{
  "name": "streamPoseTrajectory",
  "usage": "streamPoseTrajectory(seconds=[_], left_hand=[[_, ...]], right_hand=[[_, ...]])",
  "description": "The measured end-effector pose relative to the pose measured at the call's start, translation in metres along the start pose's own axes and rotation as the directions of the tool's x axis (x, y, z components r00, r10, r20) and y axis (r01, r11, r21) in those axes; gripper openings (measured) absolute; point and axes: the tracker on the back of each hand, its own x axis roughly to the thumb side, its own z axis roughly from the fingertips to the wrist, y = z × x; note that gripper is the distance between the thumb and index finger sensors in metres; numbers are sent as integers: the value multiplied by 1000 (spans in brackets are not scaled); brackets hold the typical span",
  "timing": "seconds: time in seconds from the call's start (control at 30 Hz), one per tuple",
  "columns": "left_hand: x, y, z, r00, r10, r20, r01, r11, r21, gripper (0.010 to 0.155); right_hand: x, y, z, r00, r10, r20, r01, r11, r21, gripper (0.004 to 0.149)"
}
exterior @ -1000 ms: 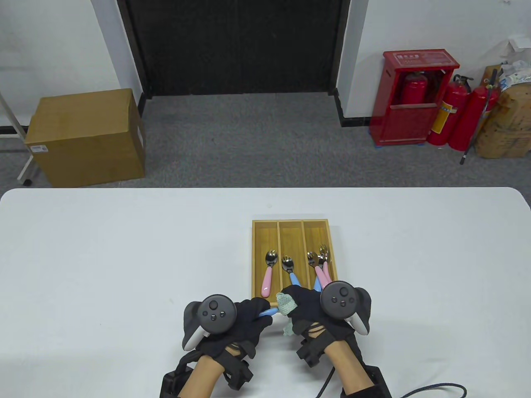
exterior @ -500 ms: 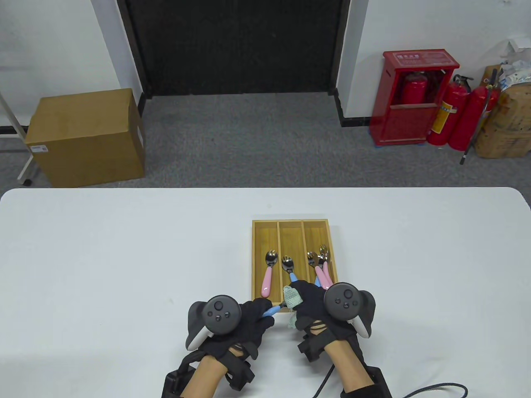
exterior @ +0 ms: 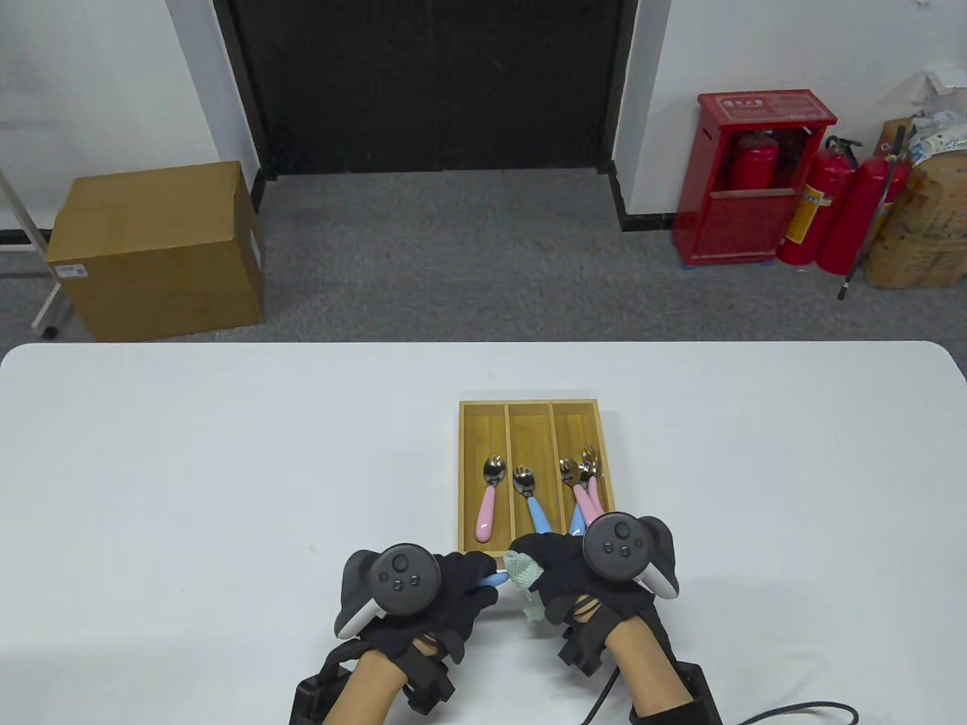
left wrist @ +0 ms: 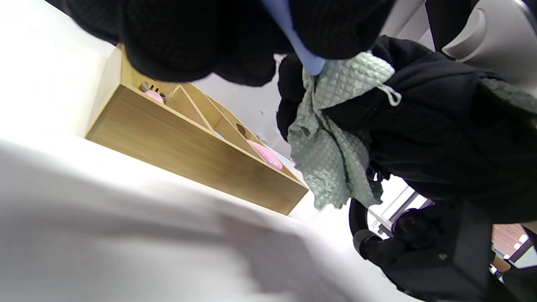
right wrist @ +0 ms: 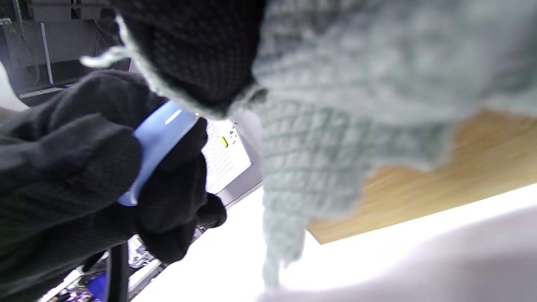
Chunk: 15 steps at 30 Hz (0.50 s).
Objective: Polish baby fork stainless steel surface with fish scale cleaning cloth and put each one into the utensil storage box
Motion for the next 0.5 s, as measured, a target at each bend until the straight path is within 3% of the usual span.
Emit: streamPoseTrajectory(seconds=[0.2, 0.5], left_hand=[[-3, 2, 1, 1000, 16, -15, -16, 1000, 23, 48], [-2, -1, -2, 999, 48, -26, -47, 999, 25, 51]], right_hand=[[5, -1, -1, 997, 67, -23, -69, 994, -85, 46], [-4, -9, 4, 991, 38, -125, -63, 977, -205, 45]])
